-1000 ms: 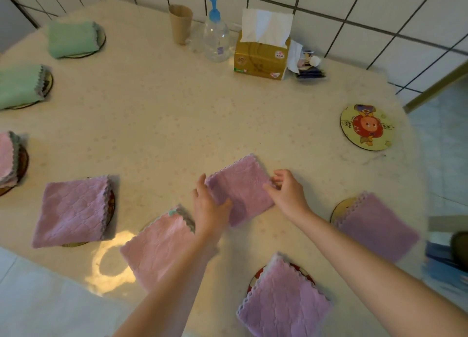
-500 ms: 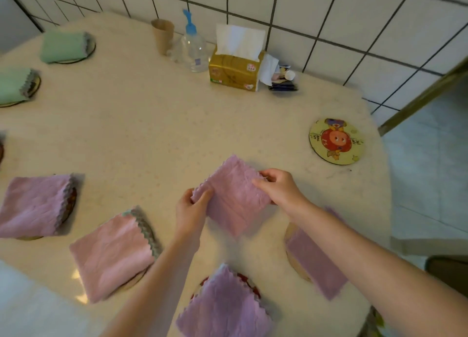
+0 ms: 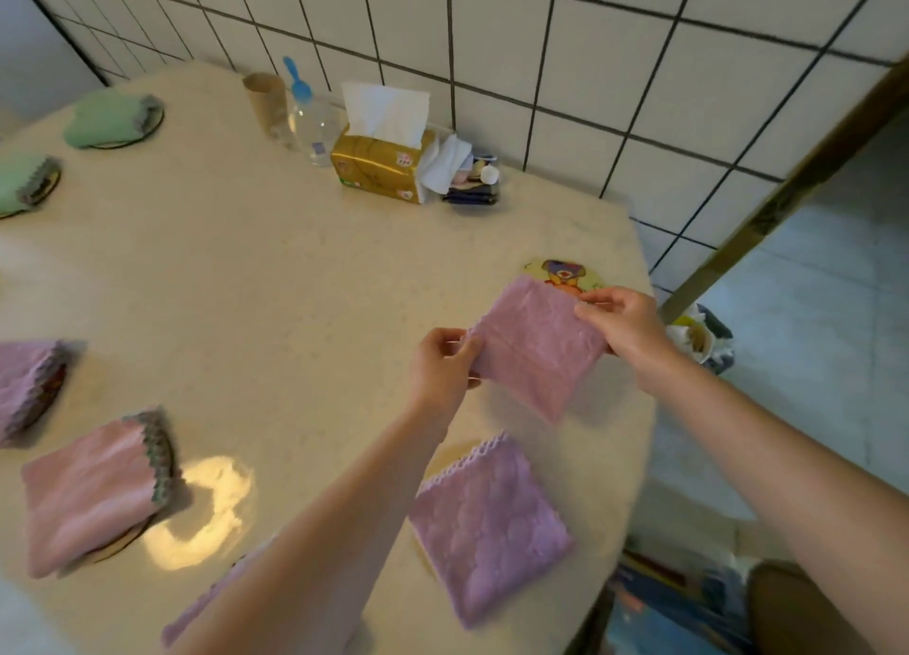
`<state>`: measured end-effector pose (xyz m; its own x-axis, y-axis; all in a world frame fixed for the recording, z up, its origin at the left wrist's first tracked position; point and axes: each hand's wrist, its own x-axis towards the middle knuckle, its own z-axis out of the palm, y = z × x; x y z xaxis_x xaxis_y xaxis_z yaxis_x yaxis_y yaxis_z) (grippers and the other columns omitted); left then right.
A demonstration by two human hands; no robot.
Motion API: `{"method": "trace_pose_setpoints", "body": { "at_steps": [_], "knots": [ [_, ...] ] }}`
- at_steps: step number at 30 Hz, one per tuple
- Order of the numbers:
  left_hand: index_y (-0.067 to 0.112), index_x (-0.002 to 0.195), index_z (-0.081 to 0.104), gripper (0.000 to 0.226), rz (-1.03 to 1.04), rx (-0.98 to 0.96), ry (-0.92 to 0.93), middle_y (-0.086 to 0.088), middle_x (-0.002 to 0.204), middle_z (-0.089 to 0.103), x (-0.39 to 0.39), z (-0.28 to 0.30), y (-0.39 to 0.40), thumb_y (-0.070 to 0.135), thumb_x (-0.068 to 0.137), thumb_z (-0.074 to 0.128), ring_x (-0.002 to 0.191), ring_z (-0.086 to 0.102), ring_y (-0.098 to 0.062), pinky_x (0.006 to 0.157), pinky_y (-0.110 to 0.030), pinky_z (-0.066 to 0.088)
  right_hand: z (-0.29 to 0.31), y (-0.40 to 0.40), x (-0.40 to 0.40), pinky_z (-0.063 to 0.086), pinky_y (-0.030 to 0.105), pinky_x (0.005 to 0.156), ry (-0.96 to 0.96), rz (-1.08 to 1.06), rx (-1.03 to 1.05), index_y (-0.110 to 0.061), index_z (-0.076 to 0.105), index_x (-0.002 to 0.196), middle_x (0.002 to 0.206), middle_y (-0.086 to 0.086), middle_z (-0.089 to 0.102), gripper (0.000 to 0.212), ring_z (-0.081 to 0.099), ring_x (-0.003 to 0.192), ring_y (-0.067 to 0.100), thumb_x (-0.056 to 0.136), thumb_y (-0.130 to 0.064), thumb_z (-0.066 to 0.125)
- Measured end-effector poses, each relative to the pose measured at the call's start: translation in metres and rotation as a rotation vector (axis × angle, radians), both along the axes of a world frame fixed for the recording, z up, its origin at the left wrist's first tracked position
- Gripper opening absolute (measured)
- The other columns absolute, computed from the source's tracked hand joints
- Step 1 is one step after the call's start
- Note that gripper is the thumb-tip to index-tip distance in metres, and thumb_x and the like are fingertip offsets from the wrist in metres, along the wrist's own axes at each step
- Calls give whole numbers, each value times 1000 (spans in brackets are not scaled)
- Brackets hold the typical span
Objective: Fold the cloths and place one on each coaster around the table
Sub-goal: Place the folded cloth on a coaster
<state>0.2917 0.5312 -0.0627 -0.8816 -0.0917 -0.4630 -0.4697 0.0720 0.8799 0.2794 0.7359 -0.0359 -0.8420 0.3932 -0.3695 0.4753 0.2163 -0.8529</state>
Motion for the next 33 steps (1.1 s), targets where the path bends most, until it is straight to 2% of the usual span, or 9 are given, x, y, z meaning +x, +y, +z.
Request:
{"method": "trace_pose_setpoints", "body": {
  "at_steps": [5,9,11,15,18,22,25,28,33],
  "knots": [
    [14,83,57,10,-38,-51,31,-7,81,64,-52,-4,34,18,90,63,66,63,-21,62,-31,56,-11,35,-37,55,49,82,19,-46,39,-7,68,99,99,11,68,18,62,87,20,82,-14,70],
    [14,81,58,10,-39,-76,4,-7,79,66,-73,-25,44,17,89,64,66,66,-25,72,-41,60,-27,48,-72,56,42,84,11,-5,106,-16,68,94,94,2,67,13,64,89,18,82,-16,70],
    [13,90,61,7,-54,-105,-4,-7,87,68,-78,-34,44,20,88,63,74,69,-28,76,-43,59,-36,51,-80,54,37,86,17,-11,149,-15,68,103,98,1,66,19,63,93,17,84,-18,68],
    [15,124,54,43,-112,-249,-20,0,114,58,-68,-44,36,32,84,59,97,64,-32,89,-45,53,-55,56,-70,48,31,91,-18,-40,190,-13,62,116,112,1,64,31,59,101,15,85,-18,65],
    [16,127,52,40,-252,-449,124,1,123,46,-33,-41,24,16,88,59,92,59,-19,87,-35,50,-65,60,-49,48,39,95,-50,-57,234,-12,61,115,116,4,64,31,59,106,20,85,-16,63],
    [15,118,57,38,-508,-625,446,-2,117,53,27,-38,3,6,81,58,103,54,-23,88,-38,47,-68,58,-27,48,36,92,-2,32,345,-9,58,119,117,6,63,31,59,107,22,88,-8,57],
    [16,114,59,37,-802,-698,700,0,113,59,61,-34,-5,9,78,52,105,54,-21,86,-35,48,-62,52,-28,43,29,89,65,191,467,-11,53,125,124,5,59,36,57,111,22,89,-12,58],
    [22,120,58,36,-1150,-761,901,6,120,61,85,-36,-2,17,85,55,120,51,-18,101,-31,42,-57,47,-42,40,28,90,92,301,561,-11,44,134,133,10,49,44,52,117,25,93,-17,56],
    [30,117,61,30,-1435,-853,988,13,121,61,96,-48,7,28,91,45,130,44,-18,112,-37,32,-59,44,-66,41,34,97,1,227,558,-4,33,141,139,18,40,51,48,121,30,95,-16,50]
  ]
}}
